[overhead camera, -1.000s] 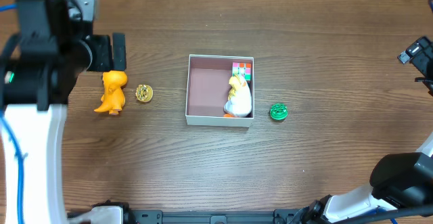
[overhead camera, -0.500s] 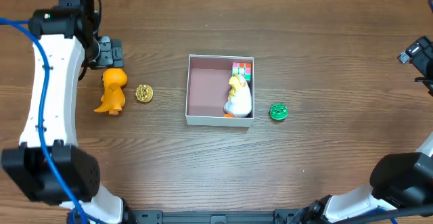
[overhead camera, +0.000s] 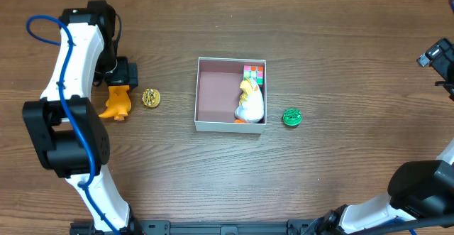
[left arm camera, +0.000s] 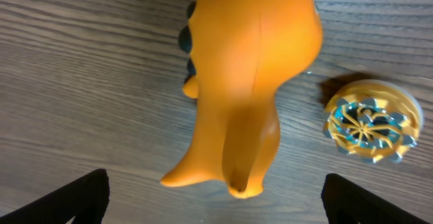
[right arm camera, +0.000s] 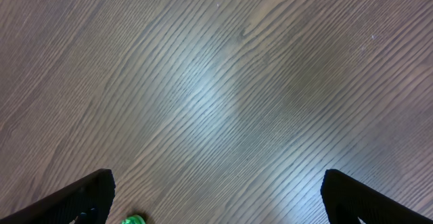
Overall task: Pack container
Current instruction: 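Lower the left gripper over the orange dinosaur and close on it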
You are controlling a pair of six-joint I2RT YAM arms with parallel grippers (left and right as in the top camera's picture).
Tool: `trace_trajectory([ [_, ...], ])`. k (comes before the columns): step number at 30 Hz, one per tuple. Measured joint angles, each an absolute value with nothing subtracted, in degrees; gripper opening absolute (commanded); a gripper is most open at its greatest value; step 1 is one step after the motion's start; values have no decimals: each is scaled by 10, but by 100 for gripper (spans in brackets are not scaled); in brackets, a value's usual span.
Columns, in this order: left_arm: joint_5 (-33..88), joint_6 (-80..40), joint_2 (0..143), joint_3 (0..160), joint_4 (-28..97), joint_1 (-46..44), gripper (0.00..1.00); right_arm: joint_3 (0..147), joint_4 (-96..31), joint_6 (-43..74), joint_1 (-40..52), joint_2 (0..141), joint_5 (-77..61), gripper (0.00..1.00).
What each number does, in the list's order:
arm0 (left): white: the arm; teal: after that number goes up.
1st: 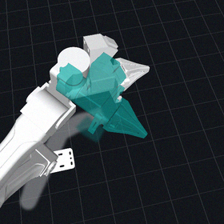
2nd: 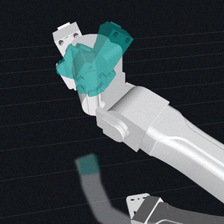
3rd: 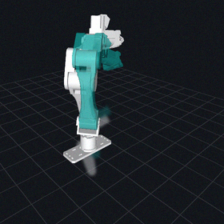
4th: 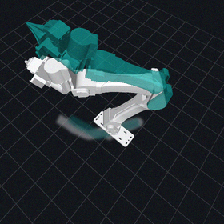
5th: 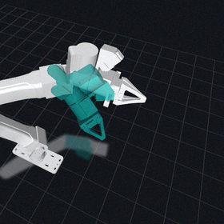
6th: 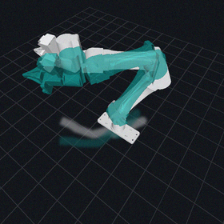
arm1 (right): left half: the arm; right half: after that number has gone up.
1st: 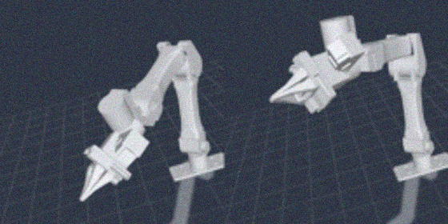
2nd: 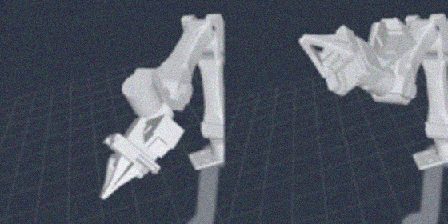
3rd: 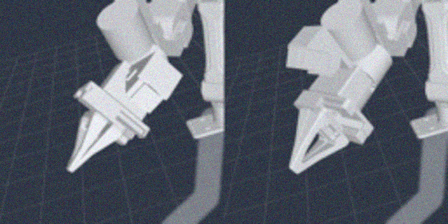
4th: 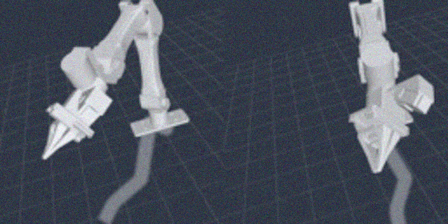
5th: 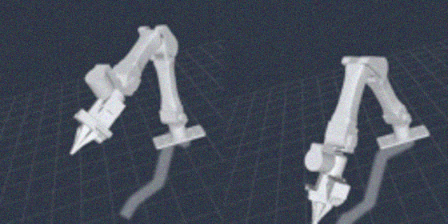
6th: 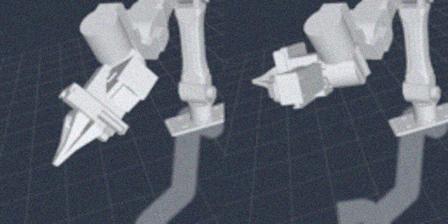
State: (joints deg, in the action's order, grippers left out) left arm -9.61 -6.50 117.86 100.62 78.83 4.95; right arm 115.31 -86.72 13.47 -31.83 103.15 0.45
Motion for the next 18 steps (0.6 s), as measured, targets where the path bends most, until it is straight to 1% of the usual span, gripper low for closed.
trace_trajectory([
  [18, -60, -26, 1230, 1006, 773, 94, 100, 1153, -867, 135, -318, 1032, 4, 100],
])
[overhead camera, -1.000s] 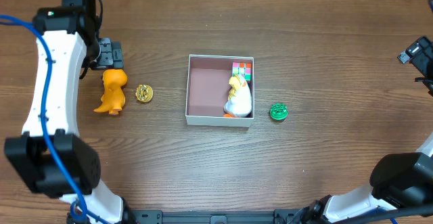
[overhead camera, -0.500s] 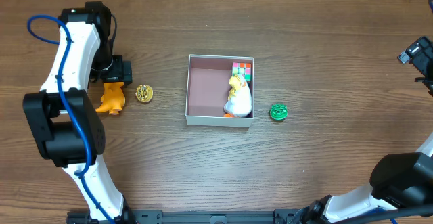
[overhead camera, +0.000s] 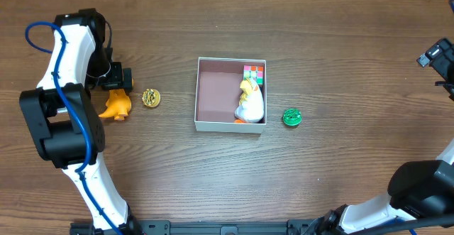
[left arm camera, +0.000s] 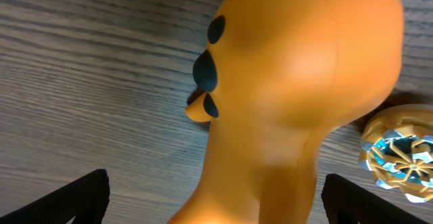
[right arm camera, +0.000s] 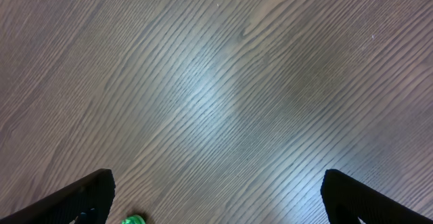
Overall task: Pack container
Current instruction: 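Lower the left gripper over the orange dinosaur and close on it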
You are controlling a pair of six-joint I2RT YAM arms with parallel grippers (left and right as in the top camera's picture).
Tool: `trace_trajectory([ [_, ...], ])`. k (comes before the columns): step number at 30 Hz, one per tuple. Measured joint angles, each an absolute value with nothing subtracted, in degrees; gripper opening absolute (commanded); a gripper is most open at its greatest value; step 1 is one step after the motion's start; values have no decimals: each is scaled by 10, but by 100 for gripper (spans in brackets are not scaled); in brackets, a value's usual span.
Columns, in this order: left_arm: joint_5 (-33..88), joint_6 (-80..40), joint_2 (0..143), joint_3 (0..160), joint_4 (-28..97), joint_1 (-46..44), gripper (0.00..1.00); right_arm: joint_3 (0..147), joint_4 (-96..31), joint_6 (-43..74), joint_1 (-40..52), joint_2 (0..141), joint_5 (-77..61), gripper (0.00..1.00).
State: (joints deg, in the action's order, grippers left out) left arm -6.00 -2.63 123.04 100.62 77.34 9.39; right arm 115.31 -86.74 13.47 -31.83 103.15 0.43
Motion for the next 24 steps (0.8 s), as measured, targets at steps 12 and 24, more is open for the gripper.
trace_trajectory([
  [12, -37, 4, 1244, 1006, 754, 91, 100, 1153, -867, 135, -318, 1032, 4, 100],
  [24, -5, 17, 1244, 1006, 752, 91, 100, 1153, -867, 135, -318, 1032, 4, 100],
])
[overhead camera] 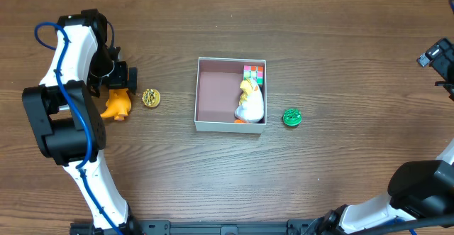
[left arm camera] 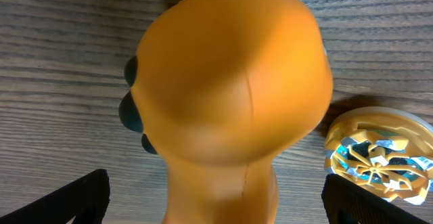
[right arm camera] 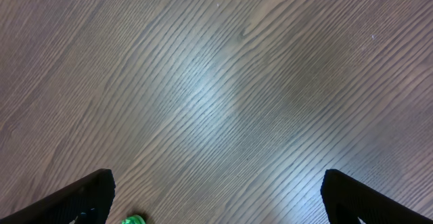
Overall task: Pack container
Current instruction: 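Lower the left gripper over the orange dinosaur and close on it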
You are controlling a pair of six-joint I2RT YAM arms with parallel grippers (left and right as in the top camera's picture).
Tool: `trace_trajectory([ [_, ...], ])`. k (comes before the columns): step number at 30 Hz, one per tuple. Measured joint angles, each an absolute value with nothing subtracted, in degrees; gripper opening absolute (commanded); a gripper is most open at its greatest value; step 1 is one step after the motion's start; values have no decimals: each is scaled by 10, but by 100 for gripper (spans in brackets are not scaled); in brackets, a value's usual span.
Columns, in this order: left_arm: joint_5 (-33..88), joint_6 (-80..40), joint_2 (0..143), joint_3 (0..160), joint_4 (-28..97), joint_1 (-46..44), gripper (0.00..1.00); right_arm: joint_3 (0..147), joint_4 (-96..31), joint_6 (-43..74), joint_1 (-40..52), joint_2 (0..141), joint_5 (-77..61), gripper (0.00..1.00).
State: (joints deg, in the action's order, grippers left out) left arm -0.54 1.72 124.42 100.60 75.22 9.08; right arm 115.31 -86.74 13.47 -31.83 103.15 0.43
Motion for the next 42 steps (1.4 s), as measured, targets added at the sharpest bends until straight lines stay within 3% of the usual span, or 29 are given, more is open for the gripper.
trace_trajectory([
  [24, -2, 17, 1244, 992, 750, 91, 100, 1153, -868, 135, -318, 1032, 4, 100],
  [27, -3, 17, 1244, 992, 750, 91, 88, 1153, -867, 135, -318, 1032, 4, 100],
  [32, -5, 21, 1244, 992, 750, 91, 83, 1153, -867, 135, -318, 1032, 4, 100],
  [37, -6, 19, 1244, 992, 749, 91, 57, 1153, -867, 135, -318, 1032, 4, 100],
  [42, -6, 21, 1244, 992, 747, 91, 51, 1153, -867, 135, -318, 1032, 4, 100],
])
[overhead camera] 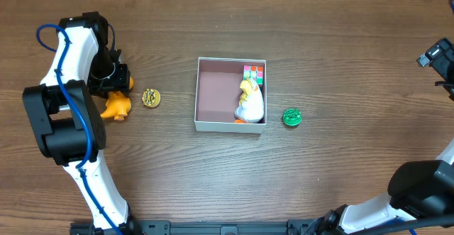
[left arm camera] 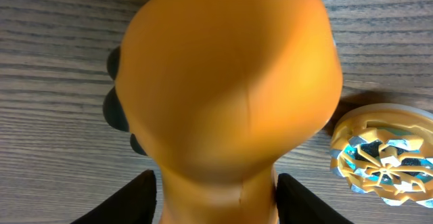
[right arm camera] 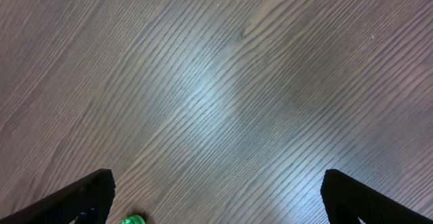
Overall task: Pack container
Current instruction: 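Lower the left gripper over the orange dinosaur and close on it, then lift the dinosaur with the left gripper and carry it over the box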
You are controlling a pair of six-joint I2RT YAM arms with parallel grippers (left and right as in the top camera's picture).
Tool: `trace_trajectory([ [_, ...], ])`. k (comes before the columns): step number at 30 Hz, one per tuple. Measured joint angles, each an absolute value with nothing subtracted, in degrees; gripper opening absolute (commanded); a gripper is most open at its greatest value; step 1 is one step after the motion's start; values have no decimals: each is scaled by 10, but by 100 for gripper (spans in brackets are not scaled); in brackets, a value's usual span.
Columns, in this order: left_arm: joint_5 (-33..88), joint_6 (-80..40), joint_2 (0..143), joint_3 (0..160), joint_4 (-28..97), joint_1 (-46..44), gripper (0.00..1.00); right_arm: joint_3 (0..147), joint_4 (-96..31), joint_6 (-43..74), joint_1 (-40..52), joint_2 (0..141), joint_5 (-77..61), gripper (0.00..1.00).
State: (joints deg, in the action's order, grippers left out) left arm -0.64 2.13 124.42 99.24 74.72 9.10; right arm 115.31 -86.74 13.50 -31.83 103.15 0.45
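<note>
An orange dinosaur-like toy (overhead camera: pixel 115 106) lies on the wood at the far left and fills the left wrist view (left arm camera: pixel 230 82). My left gripper (left arm camera: pixel 215 187) is shut on the toy's narrow body, a finger pressed against each side; from overhead the gripper (overhead camera: pixel 117 79) sits over the toy's far end. A white box (overhead camera: pixel 213 126) with a reddish floor stands mid-table, holding a white-and-yellow duck (overhead camera: pixel 250 104) and a colour cube (overhead camera: pixel 254 72). My right gripper (right arm camera: pixel 216 183) is open over bare wood at the far right edge (overhead camera: pixel 436 54).
A gold spinner top (overhead camera: pixel 150 97) lies just right of the orange toy, also visible in the left wrist view (left arm camera: pixel 382 153). A green spinner top (overhead camera: pixel 292 117) rests right of the box, just showing in the right wrist view (right arm camera: pixel 133 219).
My left gripper's fingers, wide apart at the frame corners before, now press on both sides of the orange toy's body. The right arm has not moved.
My left gripper stood open over the orange toy beside the gold top. It then sat closer over the toy's head, still open, shifting slightly above it. Now it is shut on the toy, which still rests on the table. The box contents and right arm stayed unchanged.
</note>
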Motion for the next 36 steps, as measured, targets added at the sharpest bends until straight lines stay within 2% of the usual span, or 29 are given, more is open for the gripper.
trace_trajectory([
  [10, -6, 21, 1244, 992, 747, 91, 31, 1153, -867, 135, -318, 1032, 4, 100],
  [20, -6, 21, 1244, 992, 748, 91, 33, 1153, -868, 135, -318, 1032, 4, 100],
  [23, -6, 21, 1244, 992, 750, 91, 19, 1153, -867, 135, -318, 1032, 4, 100],
  [24, -4, 20, 1244, 993, 752, 91, 17, 1153, -867, 135, -318, 1032, 4, 100],
  [29, 10, 21, 1244, 1001, 759, 91, 13, 1153, -867, 135, -318, 1032, 4, 100],
  [36, 38, 21, 1244, 1018, 764, 91, 14, 1153, -867, 135, -318, 1032, 4, 100],
])
